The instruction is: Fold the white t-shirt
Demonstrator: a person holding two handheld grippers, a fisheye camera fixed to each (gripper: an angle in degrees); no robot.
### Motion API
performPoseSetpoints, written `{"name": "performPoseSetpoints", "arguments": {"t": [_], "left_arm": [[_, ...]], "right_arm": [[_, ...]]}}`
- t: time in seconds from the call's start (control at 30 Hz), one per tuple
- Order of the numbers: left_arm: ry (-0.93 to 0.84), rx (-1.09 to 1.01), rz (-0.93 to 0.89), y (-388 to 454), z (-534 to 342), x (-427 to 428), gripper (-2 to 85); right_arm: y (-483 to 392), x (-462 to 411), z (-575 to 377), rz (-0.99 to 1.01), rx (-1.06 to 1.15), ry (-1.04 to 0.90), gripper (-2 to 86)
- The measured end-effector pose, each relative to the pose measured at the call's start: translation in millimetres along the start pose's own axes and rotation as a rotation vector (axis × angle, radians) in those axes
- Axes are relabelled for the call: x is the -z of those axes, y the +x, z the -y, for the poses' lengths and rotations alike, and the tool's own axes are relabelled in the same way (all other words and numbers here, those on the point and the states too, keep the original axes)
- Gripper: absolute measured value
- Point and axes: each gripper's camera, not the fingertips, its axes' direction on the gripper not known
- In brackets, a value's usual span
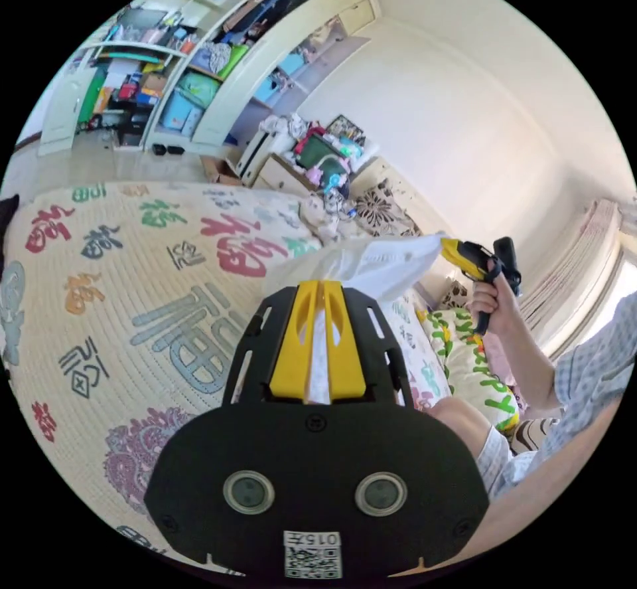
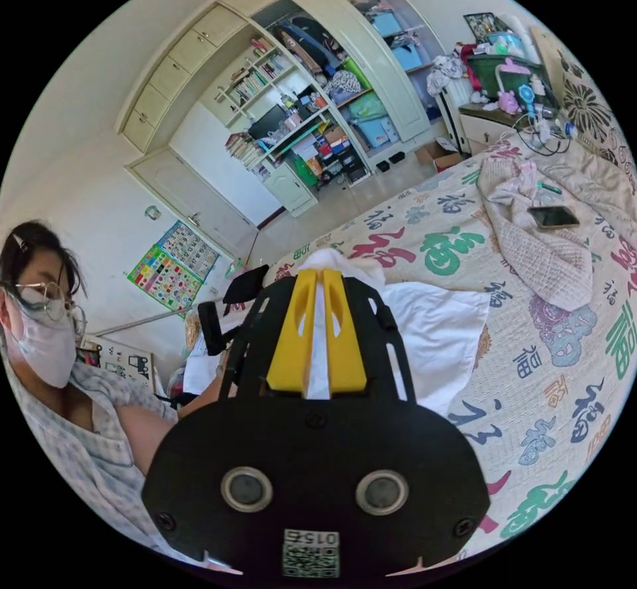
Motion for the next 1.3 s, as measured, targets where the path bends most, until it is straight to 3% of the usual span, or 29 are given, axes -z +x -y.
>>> {"name": "performPoseSetpoints", "arguments": {"t": [0.23, 0.47, 0.7, 0.83, 1.03, 1.2, 1.3], "left_arm": [[0.485, -0.33, 0.106, 193, 38, 159, -0.4], [0.992, -0.529, 0.033, 360, 34, 260, -0.5], [1.315, -0.747, 0.379, 475, -1, 305, -0.5], [1.303, -0.796, 0.503, 490, 12, 306, -0.6], [1.033, -0.743, 0.619, 444, 88, 267, -0.5], [0.696, -0.585, 0.727, 328, 191, 162, 0.2], [0.517, -0.407, 0.649, 222, 253, 82, 1.8]], "right_arm": [[-105, 114, -53, 0.075, 0.205, 0.552, -0.1], [-219, 215, -80, 0.135, 0.47, 1.127, -0.2], [-286, 261, -101, 0.018, 0.677, 1.374, -0.3], [-304, 260, -100, -0.112, 0.744, 1.409, -0.3], [-291, 227, -48, -0.217, 0.759, 1.218, -0.3], [-232, 135, 63, -0.35, 0.637, 0.82, 0.0], [-169, 56, 143, -0.404, 0.518, 0.514, 0.8]]}}
